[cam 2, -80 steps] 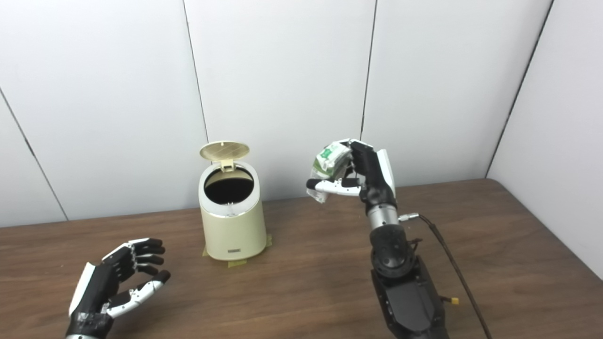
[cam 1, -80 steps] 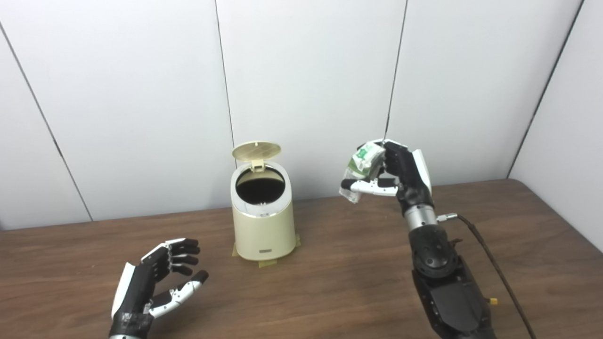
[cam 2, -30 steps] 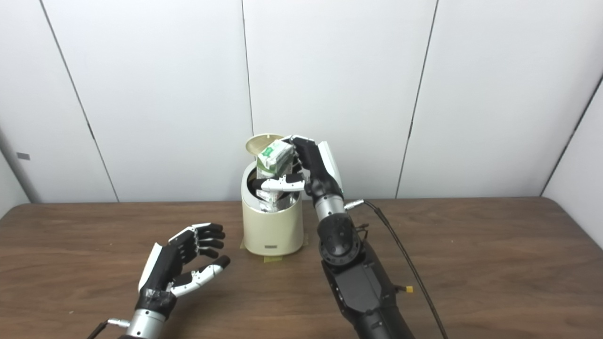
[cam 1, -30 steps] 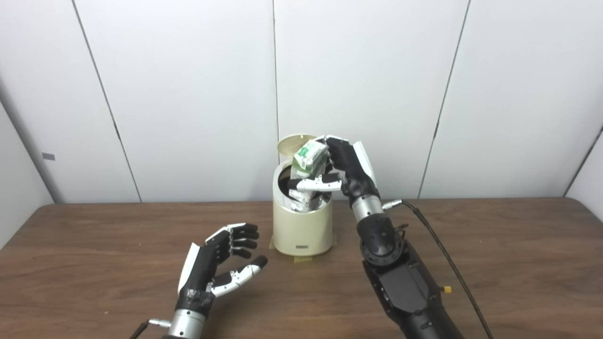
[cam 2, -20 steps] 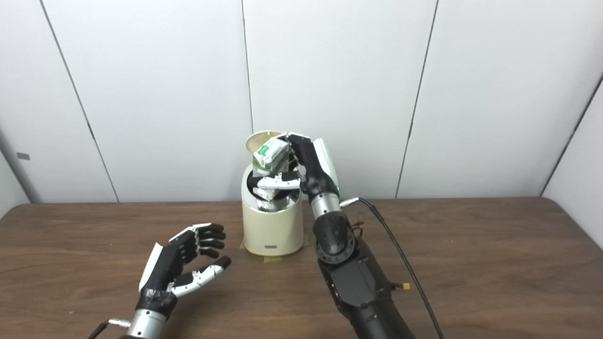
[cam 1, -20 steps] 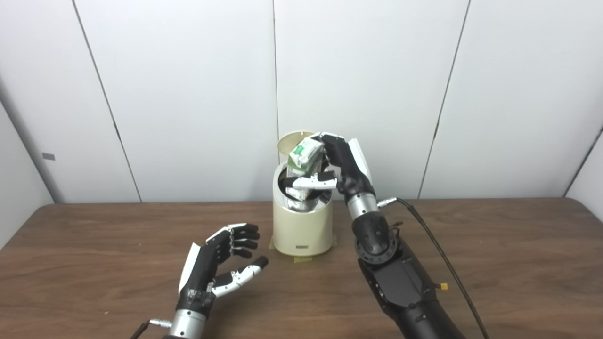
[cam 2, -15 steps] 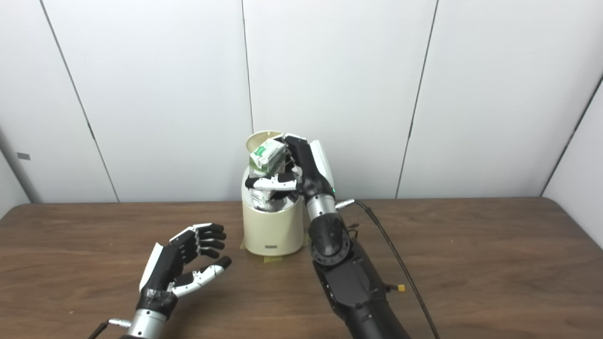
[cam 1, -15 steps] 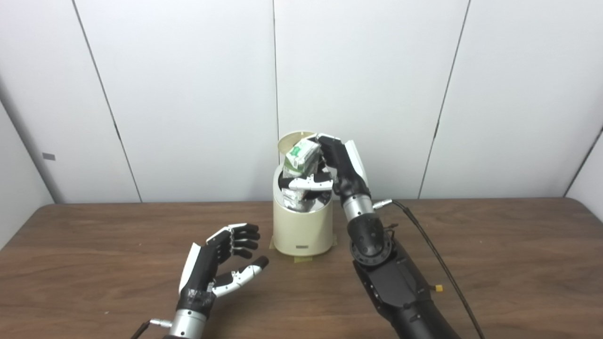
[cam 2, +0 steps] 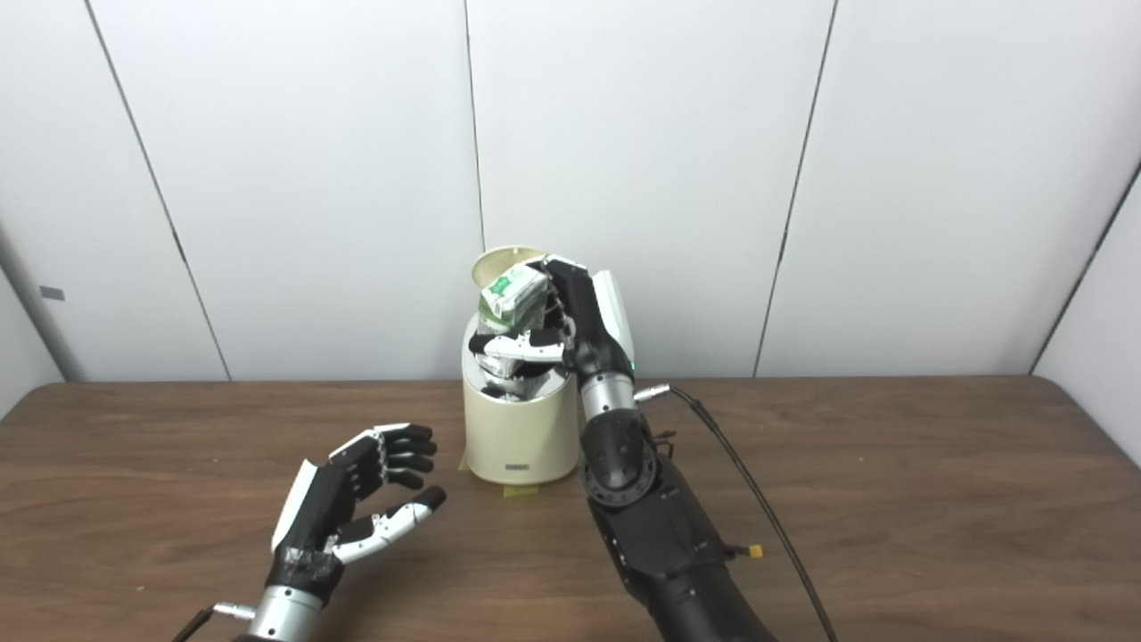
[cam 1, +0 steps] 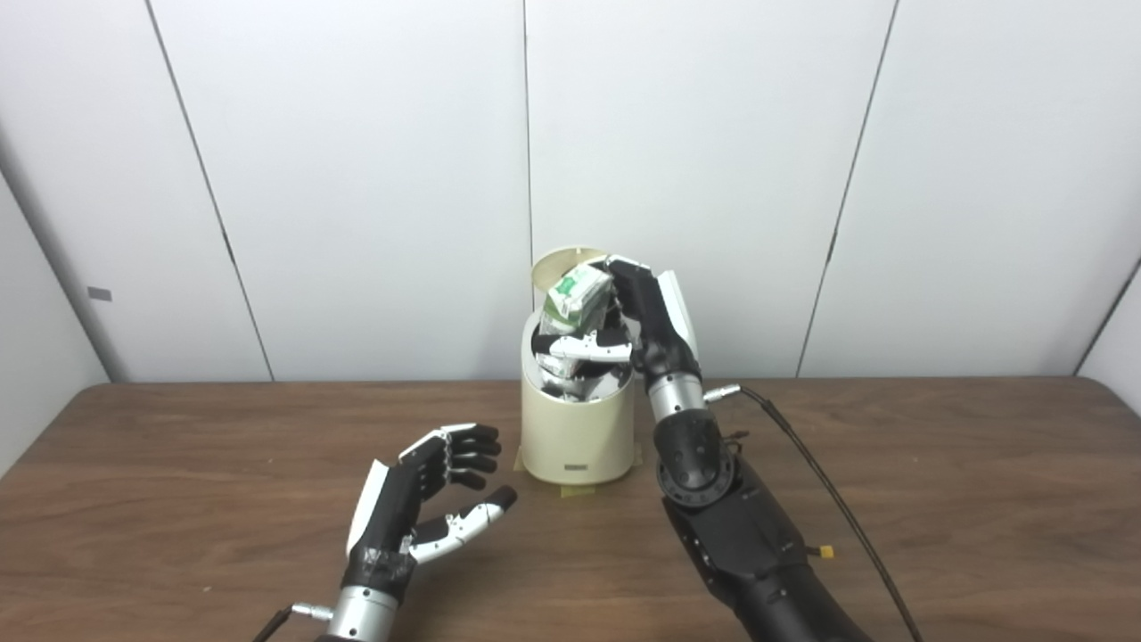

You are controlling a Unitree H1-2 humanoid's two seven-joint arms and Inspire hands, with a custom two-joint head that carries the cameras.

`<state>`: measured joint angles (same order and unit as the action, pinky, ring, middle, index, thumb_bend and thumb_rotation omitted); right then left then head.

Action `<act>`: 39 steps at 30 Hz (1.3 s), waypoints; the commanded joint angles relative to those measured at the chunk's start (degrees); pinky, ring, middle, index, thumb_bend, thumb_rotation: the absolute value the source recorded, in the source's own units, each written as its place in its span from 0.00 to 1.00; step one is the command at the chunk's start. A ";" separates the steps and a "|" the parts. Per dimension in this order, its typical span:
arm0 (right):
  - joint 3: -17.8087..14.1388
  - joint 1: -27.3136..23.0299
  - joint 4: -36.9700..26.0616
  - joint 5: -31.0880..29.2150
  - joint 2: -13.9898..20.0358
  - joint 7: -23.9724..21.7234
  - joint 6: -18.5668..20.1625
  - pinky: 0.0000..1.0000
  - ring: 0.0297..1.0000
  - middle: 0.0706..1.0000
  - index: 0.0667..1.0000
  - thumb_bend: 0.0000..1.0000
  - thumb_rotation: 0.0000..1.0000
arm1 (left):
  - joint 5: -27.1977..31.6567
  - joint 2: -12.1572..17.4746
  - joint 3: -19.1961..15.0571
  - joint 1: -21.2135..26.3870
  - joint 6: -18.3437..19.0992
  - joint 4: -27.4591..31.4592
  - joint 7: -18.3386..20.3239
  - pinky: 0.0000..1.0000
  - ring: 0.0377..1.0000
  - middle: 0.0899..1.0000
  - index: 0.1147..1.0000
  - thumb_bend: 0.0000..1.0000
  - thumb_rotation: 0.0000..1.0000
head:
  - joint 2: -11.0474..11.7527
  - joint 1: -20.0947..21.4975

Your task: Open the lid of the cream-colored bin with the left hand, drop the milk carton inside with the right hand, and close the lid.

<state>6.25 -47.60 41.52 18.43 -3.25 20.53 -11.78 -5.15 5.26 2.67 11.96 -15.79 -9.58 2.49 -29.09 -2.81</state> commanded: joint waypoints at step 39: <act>7.45 -0.20 -5.52 8.36 8.04 -7.28 2.32 0.53 0.64 0.73 0.70 0.88 0.09 | -0.53 0.53 0.80 -0.64 -0.84 1.05 0.53 0.58 0.62 0.64 0.64 0.63 0.09 | -1.12 1.06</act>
<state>13.87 -46.05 37.04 26.59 4.17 13.68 -9.96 -5.09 5.60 3.19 11.20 -14.84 -8.52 2.98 -30.06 -1.67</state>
